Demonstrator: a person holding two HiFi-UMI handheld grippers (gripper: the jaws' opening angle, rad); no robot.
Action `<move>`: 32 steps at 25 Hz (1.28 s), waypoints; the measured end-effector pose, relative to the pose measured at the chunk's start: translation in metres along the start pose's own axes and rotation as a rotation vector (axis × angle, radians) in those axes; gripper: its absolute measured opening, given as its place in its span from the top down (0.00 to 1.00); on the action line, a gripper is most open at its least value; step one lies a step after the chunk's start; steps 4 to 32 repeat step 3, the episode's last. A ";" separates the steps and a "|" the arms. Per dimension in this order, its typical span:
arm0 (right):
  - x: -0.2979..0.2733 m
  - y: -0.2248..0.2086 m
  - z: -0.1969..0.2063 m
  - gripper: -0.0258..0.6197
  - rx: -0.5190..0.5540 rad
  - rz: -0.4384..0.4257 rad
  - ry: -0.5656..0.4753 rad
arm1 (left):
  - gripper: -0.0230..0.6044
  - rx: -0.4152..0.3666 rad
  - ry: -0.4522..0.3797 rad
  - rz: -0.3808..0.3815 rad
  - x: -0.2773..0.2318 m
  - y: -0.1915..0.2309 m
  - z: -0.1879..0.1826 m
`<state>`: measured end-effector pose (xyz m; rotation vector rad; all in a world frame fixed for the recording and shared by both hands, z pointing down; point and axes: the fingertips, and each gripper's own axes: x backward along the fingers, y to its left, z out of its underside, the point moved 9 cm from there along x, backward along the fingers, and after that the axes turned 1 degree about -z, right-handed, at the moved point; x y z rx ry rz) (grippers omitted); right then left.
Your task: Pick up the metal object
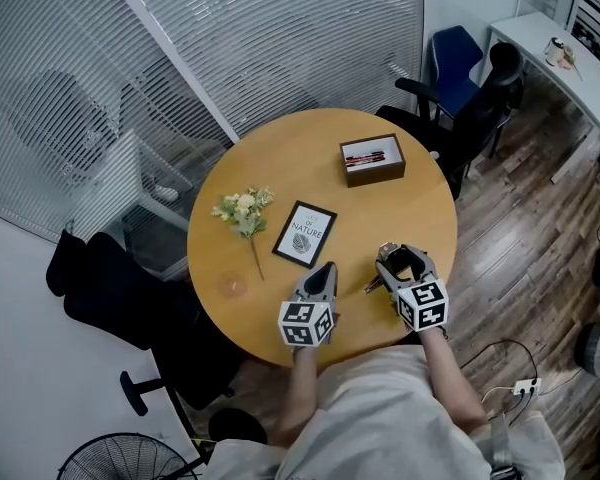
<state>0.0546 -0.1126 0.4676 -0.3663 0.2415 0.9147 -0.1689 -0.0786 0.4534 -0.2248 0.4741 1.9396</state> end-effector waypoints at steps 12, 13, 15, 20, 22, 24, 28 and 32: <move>-0.001 -0.001 0.000 0.52 0.004 -0.003 0.004 | 0.95 0.000 -0.004 0.002 -0.002 0.001 0.000; -0.001 -0.001 0.000 0.52 0.004 -0.003 0.004 | 0.95 0.000 -0.004 0.002 -0.002 0.001 0.000; -0.001 -0.001 0.000 0.52 0.004 -0.003 0.004 | 0.95 0.000 -0.004 0.002 -0.002 0.001 0.000; -0.001 -0.001 0.000 0.52 0.004 -0.003 0.004 | 0.95 0.000 -0.004 0.002 -0.002 0.001 0.000; -0.001 -0.001 0.000 0.52 0.004 -0.003 0.004 | 0.95 0.000 -0.004 0.002 -0.002 0.001 0.000; -0.001 -0.001 0.000 0.52 0.004 -0.003 0.004 | 0.95 0.000 -0.004 0.002 -0.002 0.001 0.000; -0.001 -0.001 0.000 0.52 0.004 -0.003 0.004 | 0.95 0.000 -0.004 0.002 -0.002 0.001 0.000; -0.001 -0.001 0.000 0.52 0.004 -0.003 0.004 | 0.95 0.000 -0.004 0.002 -0.002 0.001 0.000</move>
